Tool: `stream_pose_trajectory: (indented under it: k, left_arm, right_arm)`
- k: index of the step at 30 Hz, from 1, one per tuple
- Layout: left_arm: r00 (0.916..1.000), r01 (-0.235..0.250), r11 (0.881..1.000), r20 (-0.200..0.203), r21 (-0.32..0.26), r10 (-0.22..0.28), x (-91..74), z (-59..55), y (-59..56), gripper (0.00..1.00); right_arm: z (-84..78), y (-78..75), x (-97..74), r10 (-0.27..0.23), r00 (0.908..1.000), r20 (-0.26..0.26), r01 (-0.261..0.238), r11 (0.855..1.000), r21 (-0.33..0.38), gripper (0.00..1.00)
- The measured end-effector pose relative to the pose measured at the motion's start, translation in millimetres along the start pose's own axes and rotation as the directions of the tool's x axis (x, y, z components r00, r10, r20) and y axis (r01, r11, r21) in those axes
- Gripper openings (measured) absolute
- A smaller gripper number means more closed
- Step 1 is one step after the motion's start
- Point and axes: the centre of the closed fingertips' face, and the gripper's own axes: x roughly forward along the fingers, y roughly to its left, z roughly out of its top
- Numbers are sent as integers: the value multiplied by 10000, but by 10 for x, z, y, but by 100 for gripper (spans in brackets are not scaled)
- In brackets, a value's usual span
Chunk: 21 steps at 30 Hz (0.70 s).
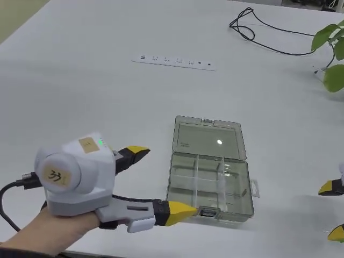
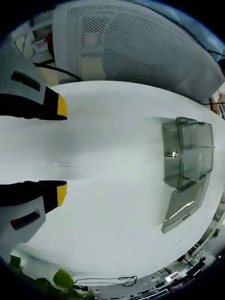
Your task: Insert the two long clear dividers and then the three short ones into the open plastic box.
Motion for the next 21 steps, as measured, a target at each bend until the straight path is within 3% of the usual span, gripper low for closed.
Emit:
stream_pose_trajectory:
  k: [7, 13, 21]
  left_arm:
    - [10000, -14, 9999, -6, -110, 14, 17, -48, -19, 89]
    - [10000, -19, 9998, 29, -173, 19, 27, -66, -31, 89]
    - [10000, 7, 9997, 69, -232, -5, 45, -85, -50, 89]
  right_arm:
    - [-43, 17, 70, -147, 9997, -209, 141, 9995, -291, 48]
    - [-71, 56, 81, 106, 9999, -69, -106, 9999, -20, 44]
    - [-58, 28, 77, 111, 9997, -207, -118, 9993, -352, 37]
